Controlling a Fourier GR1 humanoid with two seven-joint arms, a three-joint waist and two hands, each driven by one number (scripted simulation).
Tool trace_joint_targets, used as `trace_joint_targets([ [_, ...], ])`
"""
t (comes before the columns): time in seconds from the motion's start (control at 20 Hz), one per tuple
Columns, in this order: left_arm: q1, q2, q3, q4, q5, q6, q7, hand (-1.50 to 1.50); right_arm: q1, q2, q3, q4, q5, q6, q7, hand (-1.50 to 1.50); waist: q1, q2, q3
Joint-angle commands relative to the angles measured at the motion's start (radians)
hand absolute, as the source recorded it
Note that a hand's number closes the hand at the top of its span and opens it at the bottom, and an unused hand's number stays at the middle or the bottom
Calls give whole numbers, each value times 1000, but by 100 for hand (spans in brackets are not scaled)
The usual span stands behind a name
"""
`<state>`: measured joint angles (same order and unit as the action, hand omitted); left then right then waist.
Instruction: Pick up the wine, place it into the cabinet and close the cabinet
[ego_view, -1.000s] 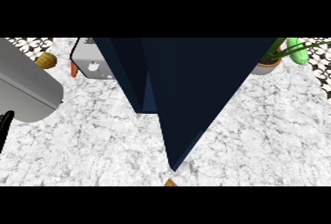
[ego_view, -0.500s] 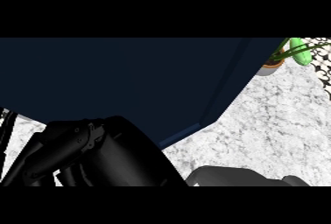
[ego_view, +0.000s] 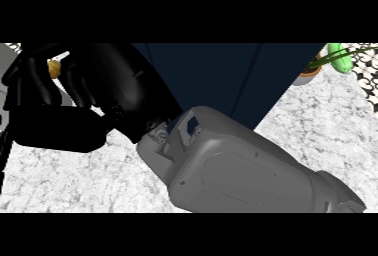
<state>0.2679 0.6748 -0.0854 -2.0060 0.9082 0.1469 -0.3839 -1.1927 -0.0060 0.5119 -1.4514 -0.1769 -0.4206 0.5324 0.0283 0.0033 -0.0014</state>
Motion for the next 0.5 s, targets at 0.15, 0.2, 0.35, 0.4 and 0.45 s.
trace_joint_targets([
  [0.15, 4, -14, 46, -21, -11, -9, 47, -150, -44, 6, -131, 224, -31, 94, -111, 150, -10, -2, 1],
  [0.2, 49, -14, 54, -33, -14, -42, 29, -150, -5, 3, -148, 254, -34, 124, -160, 150, -6, -2, 1],
  [0.35, -13, -60, 3, 11, -63, -8, 25, -150, -43, -11, -185, 359, -38, 178, -237, 150, -11, 3, 1],
  [0.4, -40, -40, 37, 40, -31, -21, 57, -150, -17, -23, -186, 340, -49, 197, -241, 150, -16, 2, 1],
  [0.45, -2, -13, 66, -17, -19, -27, 63, -150, -25, -37, -198, 415, -38, 206, -294, 150, 3, 5, 1],
])
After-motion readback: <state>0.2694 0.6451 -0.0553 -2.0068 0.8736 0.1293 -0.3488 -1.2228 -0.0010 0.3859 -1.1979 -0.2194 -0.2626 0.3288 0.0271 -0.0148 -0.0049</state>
